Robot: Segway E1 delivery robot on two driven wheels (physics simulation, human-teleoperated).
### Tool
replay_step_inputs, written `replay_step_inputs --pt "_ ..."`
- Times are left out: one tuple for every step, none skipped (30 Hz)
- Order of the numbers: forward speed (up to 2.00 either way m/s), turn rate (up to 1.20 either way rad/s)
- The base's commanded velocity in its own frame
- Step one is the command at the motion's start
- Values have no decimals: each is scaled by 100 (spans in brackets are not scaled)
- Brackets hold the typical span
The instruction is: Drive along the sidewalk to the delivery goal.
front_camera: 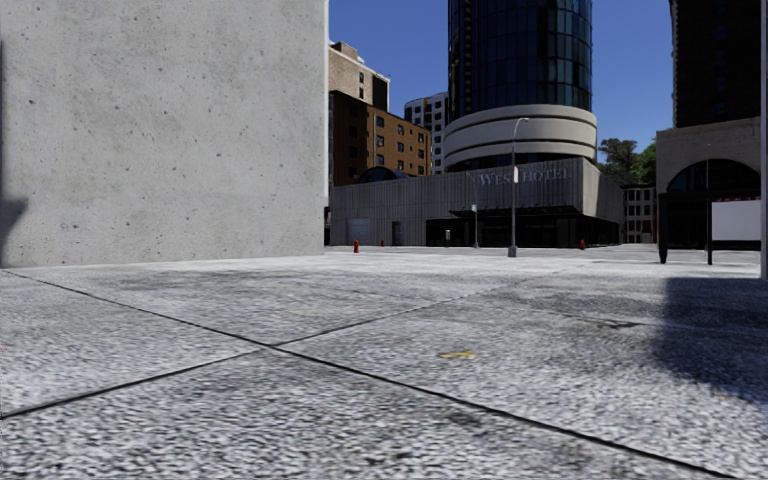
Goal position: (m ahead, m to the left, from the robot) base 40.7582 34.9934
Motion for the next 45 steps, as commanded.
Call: replay_step_inputs --pt "200 0" --pt "200 0" --pt "200 0" --pt "200 0" --pt "200 0" --pt "200 0" --pt "200 0" --pt "200 0" --pt "200 0" --pt "200 0" --pt "200 0" --pt "200 0" --pt "200 0" --pt "200 0" --pt "200 0" --pt "200 0" --pt "200 0" --pt "200 0" --pt "200 0" --pt "200 0" --pt "200 0" --pt "200 0" --pt "200 0" --pt "200 0" --pt "200 0" --pt "200 0" --pt "200 0" --pt "200 0" --pt "200 0" --pt "200 0" --pt "200 0" --pt "200 0" --pt "200 0" --pt "200 0" --pt "200 0" --pt "200 0" --pt "200 0" --pt "200 0" --pt "200 0" --pt "200 0" --pt "200 0" --pt "200 0" --pt "200 0" --pt "200 0" --pt "200 0"
